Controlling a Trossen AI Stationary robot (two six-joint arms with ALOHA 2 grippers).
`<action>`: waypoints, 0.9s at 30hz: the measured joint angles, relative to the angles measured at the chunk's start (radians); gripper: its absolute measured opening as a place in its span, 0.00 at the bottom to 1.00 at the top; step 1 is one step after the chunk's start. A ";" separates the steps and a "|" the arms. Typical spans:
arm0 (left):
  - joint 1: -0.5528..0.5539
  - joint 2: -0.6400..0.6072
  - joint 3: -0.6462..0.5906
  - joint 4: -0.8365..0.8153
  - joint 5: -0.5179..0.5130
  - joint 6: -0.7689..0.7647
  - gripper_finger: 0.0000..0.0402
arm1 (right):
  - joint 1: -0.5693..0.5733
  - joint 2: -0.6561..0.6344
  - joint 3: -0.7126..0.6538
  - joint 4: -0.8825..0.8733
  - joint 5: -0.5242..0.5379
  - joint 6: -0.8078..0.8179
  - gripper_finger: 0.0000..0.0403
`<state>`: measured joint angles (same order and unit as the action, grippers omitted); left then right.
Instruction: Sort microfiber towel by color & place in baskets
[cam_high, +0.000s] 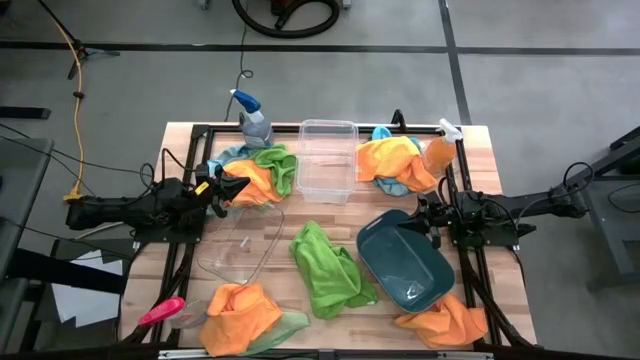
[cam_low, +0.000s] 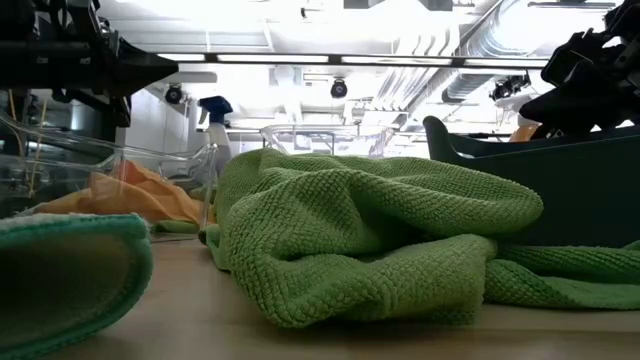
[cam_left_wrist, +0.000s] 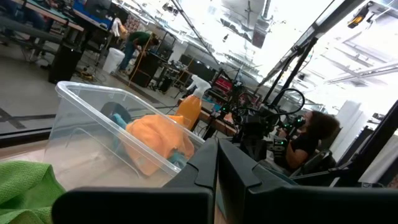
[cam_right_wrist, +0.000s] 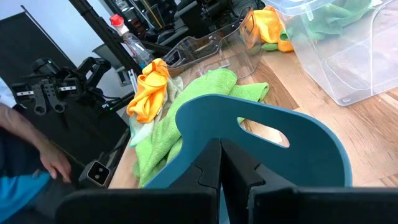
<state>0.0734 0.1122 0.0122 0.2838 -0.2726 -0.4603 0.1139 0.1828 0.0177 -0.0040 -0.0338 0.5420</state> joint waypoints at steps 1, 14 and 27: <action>0.000 0.000 0.000 0.000 0.000 0.000 0.00 | 0.000 0.000 0.000 0.000 0.000 0.000 0.00; 0.000 0.000 0.000 0.000 0.000 0.000 0.00 | 0.000 0.000 0.000 0.000 0.000 0.000 0.00; 0.000 0.000 0.000 0.000 0.000 0.000 0.00 | 0.000 0.000 0.000 0.000 0.000 0.000 0.00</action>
<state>0.0734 0.1123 0.0121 0.2837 -0.2722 -0.4603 0.1137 0.1829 0.0176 -0.0040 -0.0334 0.5415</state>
